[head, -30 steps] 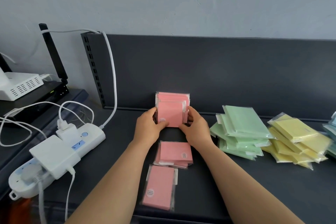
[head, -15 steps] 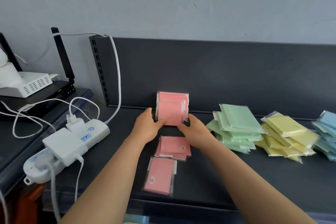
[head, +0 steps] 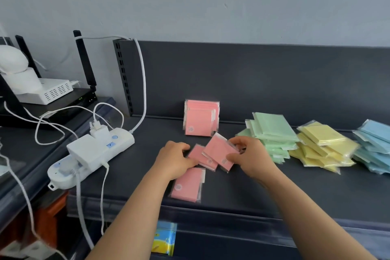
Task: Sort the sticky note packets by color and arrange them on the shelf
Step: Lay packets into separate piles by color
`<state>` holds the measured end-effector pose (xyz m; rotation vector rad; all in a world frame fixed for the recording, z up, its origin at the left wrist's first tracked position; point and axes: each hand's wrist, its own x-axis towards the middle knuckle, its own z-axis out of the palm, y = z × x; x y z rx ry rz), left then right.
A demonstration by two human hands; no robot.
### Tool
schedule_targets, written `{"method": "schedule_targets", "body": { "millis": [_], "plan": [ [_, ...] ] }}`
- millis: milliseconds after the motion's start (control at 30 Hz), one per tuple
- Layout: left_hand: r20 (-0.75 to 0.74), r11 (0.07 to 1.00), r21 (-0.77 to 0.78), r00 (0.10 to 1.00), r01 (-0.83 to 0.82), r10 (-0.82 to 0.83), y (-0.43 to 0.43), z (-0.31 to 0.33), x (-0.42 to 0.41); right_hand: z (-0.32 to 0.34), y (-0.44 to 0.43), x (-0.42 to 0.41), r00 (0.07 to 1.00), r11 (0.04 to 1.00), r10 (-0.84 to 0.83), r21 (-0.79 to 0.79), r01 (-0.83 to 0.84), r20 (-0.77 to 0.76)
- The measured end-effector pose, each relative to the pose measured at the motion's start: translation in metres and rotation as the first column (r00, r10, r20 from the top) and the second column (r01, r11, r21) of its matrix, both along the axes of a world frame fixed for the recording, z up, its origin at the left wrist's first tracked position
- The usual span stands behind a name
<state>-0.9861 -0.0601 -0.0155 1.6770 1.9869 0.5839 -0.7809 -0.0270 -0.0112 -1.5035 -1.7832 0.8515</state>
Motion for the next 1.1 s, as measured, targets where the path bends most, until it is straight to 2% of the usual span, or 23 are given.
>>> {"method": "schedule_targets", "body": {
  "millis": [100, 200, 400, 533, 633, 733, 867, 933, 1000, 1033, 1100],
  "plan": [
    [-0.018, 1.0, 0.018, 1.0, -0.015, 0.015, -0.001, -0.001, 0.005, -0.006, -0.005, 0.001, 0.999, 0.998, -0.037, 0.059, 0.037, -0.005],
    [0.068, 0.999, 0.026, 0.998, -0.019, 0.018, 0.0, 0.001, 0.007, -0.013, -0.005, 0.002, 0.998, 0.998, -0.058, 0.012, 0.058, -0.024],
    [0.419, 0.997, 0.072, 0.908, -0.031, -0.002, -0.002, 0.006, 0.018, -0.018, -0.01, 0.008, 0.992, 1.0, -0.003, -0.024, 0.0, -0.129],
    [0.618, 0.995, 0.079, 0.786, -0.064, 0.001, -0.006, 0.009, 0.025, -0.019, -0.015, 0.008, 0.977, 0.998, 0.055, 0.003, -0.055, -0.208],
    [0.587, 0.985, 0.169, 0.807, -0.04, -0.068, -0.007, 0.009, 0.027, -0.019, -0.018, 0.003, 0.961, 0.996, 0.082, 0.063, -0.068, -0.264],
    [0.587, 0.981, 0.192, 0.8, 0.013, -0.125, -0.01, 0.011, 0.023, -0.019, -0.017, 0.0, 0.936, 0.995, 0.1, 0.037, -0.093, -0.338],
    [0.458, 0.977, 0.193, 0.872, 0.091, -0.172, -0.019, 0.014, 0.016, -0.02, -0.015, -0.003, 0.921, 0.987, 0.154, 0.006, -0.163, -0.358],
    [0.351, 0.986, 0.133, 0.926, 0.101, -0.142, -0.025, 0.013, 0.006, -0.021, -0.013, -0.002, 0.932, 0.992, 0.118, -0.002, -0.126, -0.343],
    [0.154, 0.991, -0.029, 0.98, 0.13, -0.124, -0.027, 0.011, -0.006, -0.025, -0.009, 0.002, 0.934, 0.996, 0.071, -0.032, -0.088, -0.351],
    [0.046, 0.983, -0.109, 0.989, 0.144, -0.14, -0.029, 0.01, -0.011, -0.027, -0.008, 0.004, 0.93, 0.996, 0.058, -0.048, -0.081, -0.362],
    [-0.033, 0.97, -0.174, 0.984, 0.168, -0.176, -0.031, 0.01, -0.015, -0.028, -0.007, 0.006, 0.923, 0.995, 0.053, -0.062, -0.082, -0.38]
  ]
}}
